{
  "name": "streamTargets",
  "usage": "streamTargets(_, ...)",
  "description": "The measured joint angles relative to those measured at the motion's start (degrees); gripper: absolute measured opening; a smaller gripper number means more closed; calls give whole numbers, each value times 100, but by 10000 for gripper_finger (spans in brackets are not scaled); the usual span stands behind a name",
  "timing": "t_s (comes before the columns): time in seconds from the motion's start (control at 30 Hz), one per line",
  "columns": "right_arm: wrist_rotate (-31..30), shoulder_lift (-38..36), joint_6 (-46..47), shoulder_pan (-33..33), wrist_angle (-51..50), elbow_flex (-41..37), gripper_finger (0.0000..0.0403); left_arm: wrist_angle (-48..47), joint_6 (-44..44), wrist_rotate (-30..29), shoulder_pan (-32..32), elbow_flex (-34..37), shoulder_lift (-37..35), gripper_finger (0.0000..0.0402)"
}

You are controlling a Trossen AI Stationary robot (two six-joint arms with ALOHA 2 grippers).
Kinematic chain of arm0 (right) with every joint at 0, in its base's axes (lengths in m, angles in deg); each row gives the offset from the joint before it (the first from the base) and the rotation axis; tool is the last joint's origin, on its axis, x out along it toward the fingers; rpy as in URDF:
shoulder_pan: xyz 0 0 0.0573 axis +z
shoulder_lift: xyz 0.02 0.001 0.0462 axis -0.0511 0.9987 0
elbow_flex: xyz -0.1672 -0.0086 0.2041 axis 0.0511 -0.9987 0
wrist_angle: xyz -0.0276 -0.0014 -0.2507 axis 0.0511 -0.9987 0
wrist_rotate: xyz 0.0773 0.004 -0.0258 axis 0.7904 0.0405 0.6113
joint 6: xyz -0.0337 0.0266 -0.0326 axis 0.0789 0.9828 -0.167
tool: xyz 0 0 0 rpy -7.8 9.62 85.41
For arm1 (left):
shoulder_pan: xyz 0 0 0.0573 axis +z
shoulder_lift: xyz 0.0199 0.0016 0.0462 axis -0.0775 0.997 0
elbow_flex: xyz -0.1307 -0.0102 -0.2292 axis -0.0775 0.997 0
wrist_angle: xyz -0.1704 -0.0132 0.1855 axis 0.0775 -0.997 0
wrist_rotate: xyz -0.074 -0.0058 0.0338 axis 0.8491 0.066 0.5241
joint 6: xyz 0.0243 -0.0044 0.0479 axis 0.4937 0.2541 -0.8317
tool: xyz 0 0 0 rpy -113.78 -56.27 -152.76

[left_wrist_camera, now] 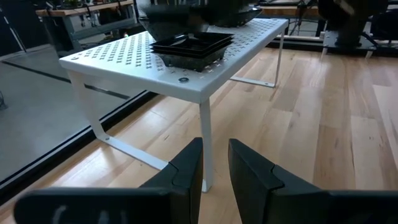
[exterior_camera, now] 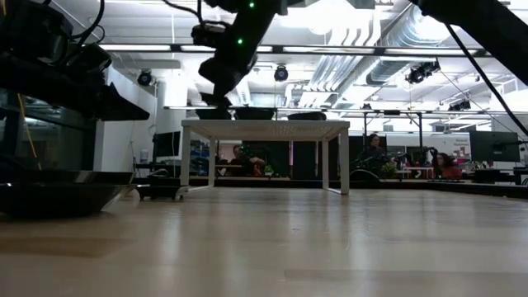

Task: Pick & Place Mini shaped plates
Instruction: Stack the square plate on top of the other square plates on the shelf

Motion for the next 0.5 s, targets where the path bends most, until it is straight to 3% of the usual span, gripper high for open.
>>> streamTargets(0.5,-104,156,-18,26,2,0,0,-5,0,25,0,0,-2,73)
